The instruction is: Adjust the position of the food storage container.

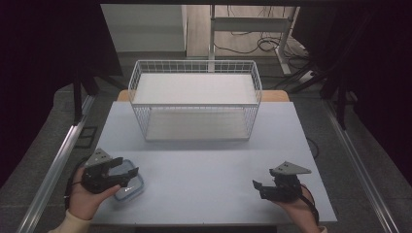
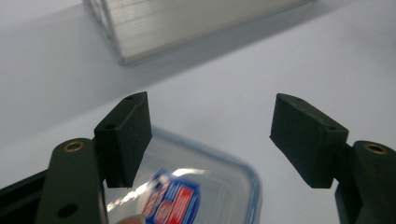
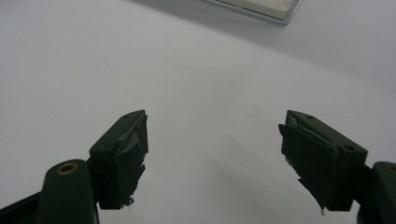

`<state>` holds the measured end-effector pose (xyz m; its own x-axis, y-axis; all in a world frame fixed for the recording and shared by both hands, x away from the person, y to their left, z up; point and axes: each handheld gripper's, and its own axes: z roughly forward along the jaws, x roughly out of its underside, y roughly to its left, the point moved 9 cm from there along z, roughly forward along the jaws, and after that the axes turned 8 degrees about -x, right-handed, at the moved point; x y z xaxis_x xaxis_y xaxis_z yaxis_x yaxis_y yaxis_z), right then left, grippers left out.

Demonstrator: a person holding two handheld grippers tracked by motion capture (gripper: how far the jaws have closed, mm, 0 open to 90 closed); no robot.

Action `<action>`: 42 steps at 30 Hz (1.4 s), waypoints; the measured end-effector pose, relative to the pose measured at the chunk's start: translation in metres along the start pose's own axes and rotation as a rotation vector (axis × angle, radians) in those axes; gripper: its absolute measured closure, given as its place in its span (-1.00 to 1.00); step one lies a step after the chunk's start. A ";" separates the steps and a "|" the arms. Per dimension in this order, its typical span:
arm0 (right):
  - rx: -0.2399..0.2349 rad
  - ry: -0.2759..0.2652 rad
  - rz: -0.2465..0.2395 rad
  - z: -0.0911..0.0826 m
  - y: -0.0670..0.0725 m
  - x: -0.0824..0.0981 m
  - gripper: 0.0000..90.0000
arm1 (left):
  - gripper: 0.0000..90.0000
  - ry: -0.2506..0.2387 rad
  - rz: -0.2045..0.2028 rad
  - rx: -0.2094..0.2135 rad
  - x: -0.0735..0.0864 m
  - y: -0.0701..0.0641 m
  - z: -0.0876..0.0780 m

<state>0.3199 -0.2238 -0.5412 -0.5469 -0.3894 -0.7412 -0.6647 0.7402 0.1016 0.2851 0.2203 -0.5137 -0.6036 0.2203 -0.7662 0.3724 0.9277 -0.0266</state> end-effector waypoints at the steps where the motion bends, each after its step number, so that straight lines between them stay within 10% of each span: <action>1: 0.000 0.000 0.000 0.000 0.000 0.000 -0.48 | -0.36 0.000 0.000 0.000 0.000 0.000 0.000; 6: 0.005 0.002 -0.001 0.000 -0.001 0.000 -0.48 | -0.29 0.032 0.018 -0.023 0.012 0.016 -0.019; 18: 0.003 0.019 -0.004 0.005 0.002 0.003 -0.48 | 0.73 0.203 0.039 -0.028 0.066 0.042 -0.040; 30: 0.009 0.022 0.000 0.007 0.002 0.004 -0.48 | 1.00 0.363 0.138 0.020 0.100 0.017 -0.011; 42: 0.014 0.017 0.000 0.007 0.000 0.003 -0.48 | 1.00 0.348 0.188 0.085 0.083 -0.014 0.011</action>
<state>0.3212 -0.2214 -0.5481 -0.5550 -0.3987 -0.7301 -0.6578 0.7476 0.0918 0.2375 0.2224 -0.5840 -0.7166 0.4860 -0.5004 0.5469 0.8367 0.0294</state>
